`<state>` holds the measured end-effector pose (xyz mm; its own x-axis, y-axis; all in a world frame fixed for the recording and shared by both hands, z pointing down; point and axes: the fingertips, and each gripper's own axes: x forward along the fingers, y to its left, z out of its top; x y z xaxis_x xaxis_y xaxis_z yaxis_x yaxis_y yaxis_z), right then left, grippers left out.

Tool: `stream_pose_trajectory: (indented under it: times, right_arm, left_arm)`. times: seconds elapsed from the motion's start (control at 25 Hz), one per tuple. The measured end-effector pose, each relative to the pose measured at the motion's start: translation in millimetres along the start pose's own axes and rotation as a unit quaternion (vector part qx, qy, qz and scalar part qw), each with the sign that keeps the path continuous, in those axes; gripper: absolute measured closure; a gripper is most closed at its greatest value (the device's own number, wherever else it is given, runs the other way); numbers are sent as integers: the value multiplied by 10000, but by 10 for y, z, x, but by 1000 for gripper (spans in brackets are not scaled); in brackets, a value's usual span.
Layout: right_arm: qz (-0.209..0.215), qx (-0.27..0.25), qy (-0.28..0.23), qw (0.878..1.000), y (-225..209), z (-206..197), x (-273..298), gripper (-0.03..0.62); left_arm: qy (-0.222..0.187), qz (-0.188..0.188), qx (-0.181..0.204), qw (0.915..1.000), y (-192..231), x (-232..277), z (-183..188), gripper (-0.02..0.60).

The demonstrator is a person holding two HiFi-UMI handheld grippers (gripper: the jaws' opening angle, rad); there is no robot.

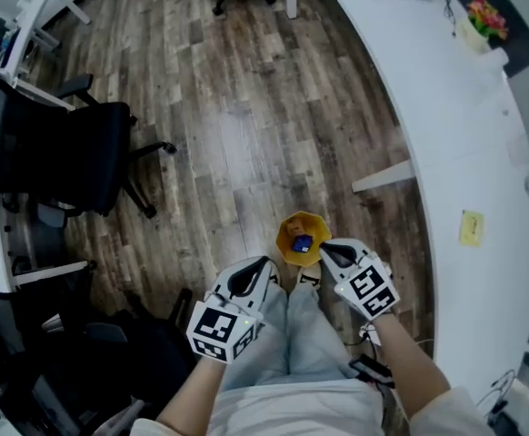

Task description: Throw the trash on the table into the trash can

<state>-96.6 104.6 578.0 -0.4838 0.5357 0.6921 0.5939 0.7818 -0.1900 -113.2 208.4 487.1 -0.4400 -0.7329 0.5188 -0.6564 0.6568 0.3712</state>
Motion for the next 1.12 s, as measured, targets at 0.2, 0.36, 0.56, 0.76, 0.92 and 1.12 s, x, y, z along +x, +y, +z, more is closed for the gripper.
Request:
stream_pose_trajectory:
  times: [0.2,0.36,0.56,0.76,0.92,1.12]
  right_arm:
    - [-203,123,-651,9976,89,653,-656,562]
    - [-394,162,-1018,9939,87,952,-1121,562]
    - [-550,475,-1234,9897,163,1174,-1508,562]
    - [-653,536,-1354,9872,375,1276,-1678,562]
    - [-748,532,-1431,9854,393,1295,-1794,563]
    - [-851,541,-1570,9824,383,1353,-1857,562]
  left_arm:
    - [-99,-61,171,9998,-247,-299,351,581]
    - [-223,-262,321,9989,-467,-429,568,581]
    - [-237,-398,443,9979,-657,-551,774,581]
    - [-383,-532,503,9966,-810,-718,902,581]
    - [-369,-615,537,9960,-883,-745,972,581]
    - [-360,-655,589,9955,-899,-777,1029,581]
